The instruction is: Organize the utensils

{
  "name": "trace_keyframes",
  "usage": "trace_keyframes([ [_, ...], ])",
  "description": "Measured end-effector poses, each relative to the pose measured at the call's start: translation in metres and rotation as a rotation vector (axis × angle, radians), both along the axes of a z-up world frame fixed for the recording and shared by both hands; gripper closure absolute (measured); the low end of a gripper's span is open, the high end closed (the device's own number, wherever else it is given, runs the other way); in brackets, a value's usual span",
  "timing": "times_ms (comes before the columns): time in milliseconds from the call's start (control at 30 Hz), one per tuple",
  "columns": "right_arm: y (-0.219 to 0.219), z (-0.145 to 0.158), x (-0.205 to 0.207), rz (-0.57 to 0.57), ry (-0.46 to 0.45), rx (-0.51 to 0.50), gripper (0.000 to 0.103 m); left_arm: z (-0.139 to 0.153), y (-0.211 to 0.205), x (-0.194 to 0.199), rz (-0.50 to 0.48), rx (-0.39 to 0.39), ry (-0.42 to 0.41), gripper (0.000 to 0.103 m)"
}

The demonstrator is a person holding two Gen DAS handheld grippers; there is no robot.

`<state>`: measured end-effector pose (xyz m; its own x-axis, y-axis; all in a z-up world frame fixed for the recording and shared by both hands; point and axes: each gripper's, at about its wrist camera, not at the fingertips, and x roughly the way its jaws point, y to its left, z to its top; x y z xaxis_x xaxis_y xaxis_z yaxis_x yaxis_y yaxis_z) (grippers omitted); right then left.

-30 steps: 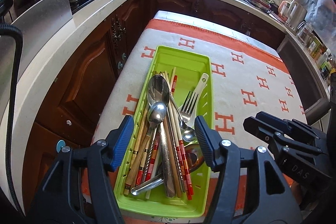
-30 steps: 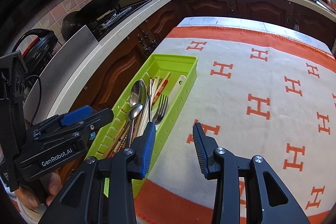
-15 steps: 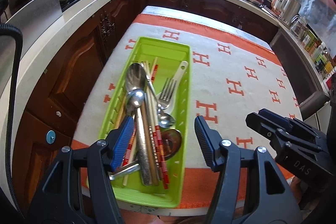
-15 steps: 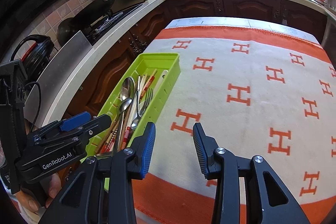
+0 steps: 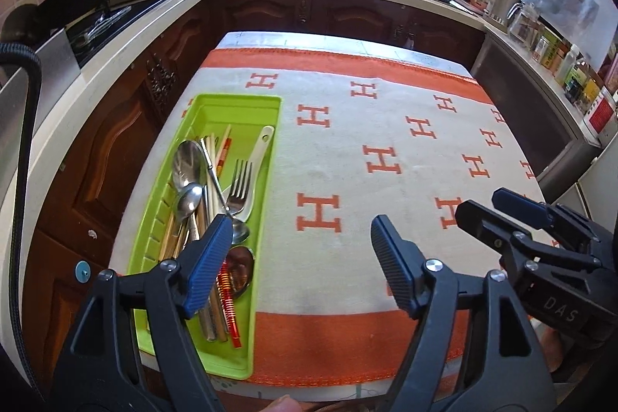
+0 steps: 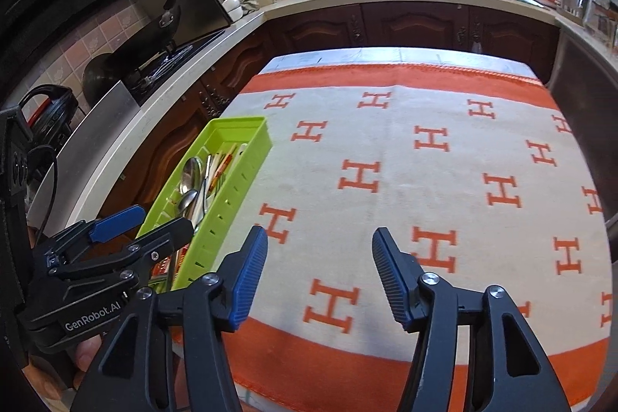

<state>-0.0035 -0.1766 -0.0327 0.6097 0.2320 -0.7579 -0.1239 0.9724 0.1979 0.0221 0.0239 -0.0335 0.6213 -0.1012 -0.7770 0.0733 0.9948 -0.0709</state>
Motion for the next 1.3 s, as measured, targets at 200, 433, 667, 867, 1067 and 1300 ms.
trace_keyframes([
  [200, -0.016, 0.021, -0.013, -0.016, -0.027, 0.003, 0.037, 0.013, -0.022, -0.003, -0.028, 0.013, -0.024, 0.027],
  [433, -0.028, 0.046, -0.029, -0.043, -0.065, 0.023, 0.035, 0.032, -0.038, -0.012, -0.023, 0.03, -0.07, 0.025],
  [667, -0.037, 0.057, -0.042, -0.078, -0.099, 0.019, 0.034, 0.044, -0.048, -0.018, -0.02, 0.055, -0.095, 0.025],
  [867, -0.041, 0.061, -0.052, -0.097, -0.115, 0.021, 0.034, 0.046, -0.05, -0.02, -0.023, 0.038, -0.096, 0.025],
  [1067, -0.041, 0.061, -0.054, -0.097, -0.119, 0.022, 0.034, 0.047, -0.053, -0.021, -0.014, 0.039, -0.097, 0.025],
  [1300, -0.041, 0.062, -0.056, -0.098, -0.115, 0.027, 0.034, 0.047, -0.052, -0.021, -0.007, 0.04, -0.095, 0.025],
])
